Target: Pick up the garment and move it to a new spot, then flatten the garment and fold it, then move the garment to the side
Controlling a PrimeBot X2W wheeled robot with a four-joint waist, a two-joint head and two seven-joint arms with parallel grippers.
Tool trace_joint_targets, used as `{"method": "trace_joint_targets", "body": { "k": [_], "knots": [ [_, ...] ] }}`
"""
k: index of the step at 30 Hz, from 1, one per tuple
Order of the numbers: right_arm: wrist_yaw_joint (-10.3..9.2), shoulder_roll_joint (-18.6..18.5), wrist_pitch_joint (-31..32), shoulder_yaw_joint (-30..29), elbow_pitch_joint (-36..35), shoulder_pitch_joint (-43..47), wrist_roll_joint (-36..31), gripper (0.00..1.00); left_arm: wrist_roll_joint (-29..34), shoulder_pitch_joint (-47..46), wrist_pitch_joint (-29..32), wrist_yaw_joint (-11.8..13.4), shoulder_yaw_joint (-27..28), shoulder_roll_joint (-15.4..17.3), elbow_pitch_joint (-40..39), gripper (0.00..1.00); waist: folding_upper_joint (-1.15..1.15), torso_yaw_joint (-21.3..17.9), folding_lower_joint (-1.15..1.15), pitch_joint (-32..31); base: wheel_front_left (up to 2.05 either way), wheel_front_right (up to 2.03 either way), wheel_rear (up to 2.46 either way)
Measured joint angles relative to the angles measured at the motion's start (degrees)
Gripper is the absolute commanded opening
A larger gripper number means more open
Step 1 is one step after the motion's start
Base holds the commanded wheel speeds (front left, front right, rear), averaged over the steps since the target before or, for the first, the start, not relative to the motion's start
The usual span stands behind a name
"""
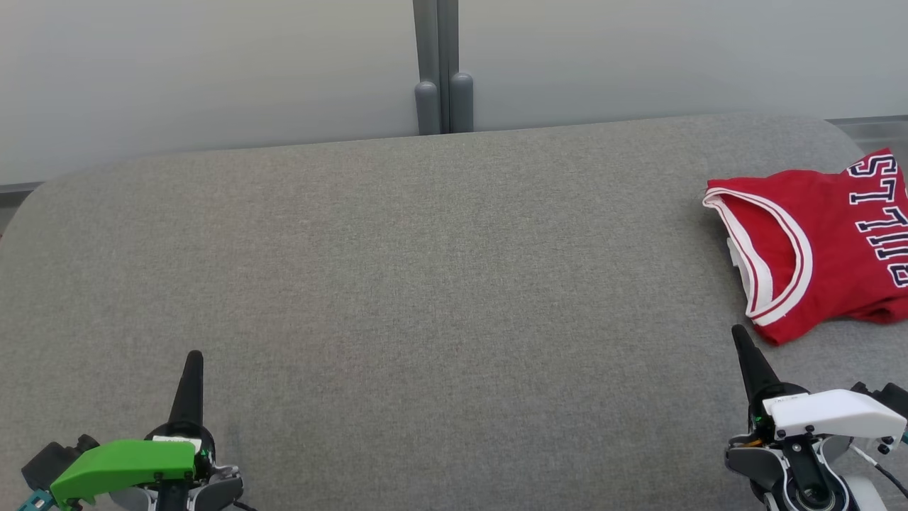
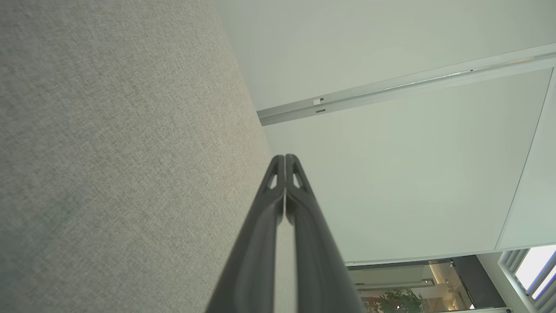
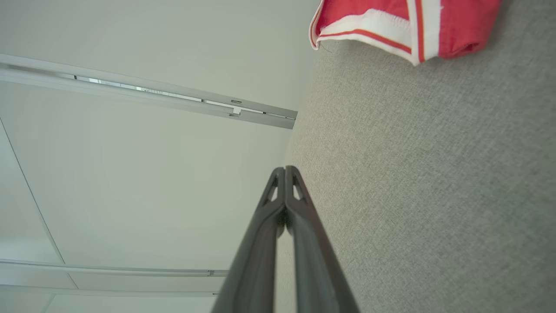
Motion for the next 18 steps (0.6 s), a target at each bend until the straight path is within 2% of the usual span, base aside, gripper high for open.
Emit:
{"method": "trace_joint_targets", "body": {
  "k": [18],
  "knots": [
    [0.0,0.2,2.1,-0.5,-0.7,-0.6,8.4,0.0,-7.3,-1.1,2.0,0.0,0.5,0.1,-0.5,0.0,0.0,0.1,0.0,0.0,0.0,0.0,0.0]
  ]
}}
